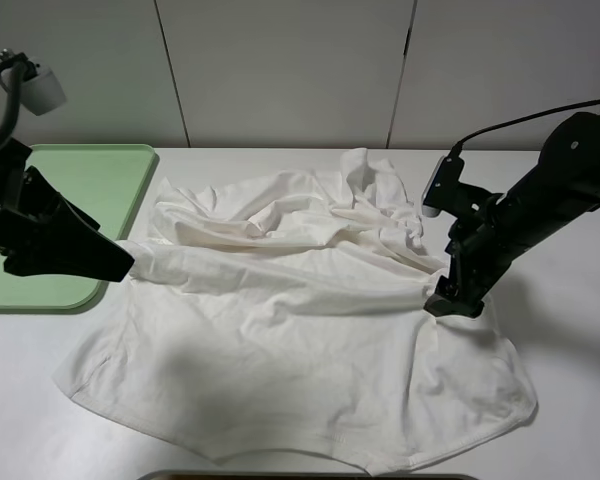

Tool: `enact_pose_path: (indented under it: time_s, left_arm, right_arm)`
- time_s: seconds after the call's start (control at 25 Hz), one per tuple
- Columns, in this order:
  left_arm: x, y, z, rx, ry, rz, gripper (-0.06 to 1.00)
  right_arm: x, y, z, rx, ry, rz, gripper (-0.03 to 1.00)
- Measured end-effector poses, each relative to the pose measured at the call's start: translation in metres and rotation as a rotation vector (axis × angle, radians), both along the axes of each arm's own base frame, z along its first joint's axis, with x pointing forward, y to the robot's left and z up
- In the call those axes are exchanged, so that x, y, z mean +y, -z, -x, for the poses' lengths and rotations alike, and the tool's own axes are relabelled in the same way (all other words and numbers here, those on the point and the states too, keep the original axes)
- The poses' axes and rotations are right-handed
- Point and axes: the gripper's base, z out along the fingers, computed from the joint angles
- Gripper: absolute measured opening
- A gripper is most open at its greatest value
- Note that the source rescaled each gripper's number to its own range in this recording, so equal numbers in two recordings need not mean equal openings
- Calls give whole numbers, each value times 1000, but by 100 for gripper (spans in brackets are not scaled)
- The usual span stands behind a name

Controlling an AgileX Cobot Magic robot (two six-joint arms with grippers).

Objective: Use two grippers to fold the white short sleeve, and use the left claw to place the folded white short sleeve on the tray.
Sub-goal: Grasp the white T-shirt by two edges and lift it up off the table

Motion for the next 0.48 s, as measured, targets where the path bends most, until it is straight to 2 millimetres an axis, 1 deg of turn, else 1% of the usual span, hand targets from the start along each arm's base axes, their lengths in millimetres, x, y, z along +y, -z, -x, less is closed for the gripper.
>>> enact_pose_path:
  time_s: [0.2,0.28,0.48]
  left_arm:
    - [0,0,0,0,0,0,96]
    - [0,0,0,0,0,0,96]
    - [0,0,0,0,0,0,96]
  right_arm:
    - [2,-7,-8,-8,-23,-1,100]
    - [2,-6,-8,2,-28,1,100]
    - [2,13,-4,114,-58,23,100]
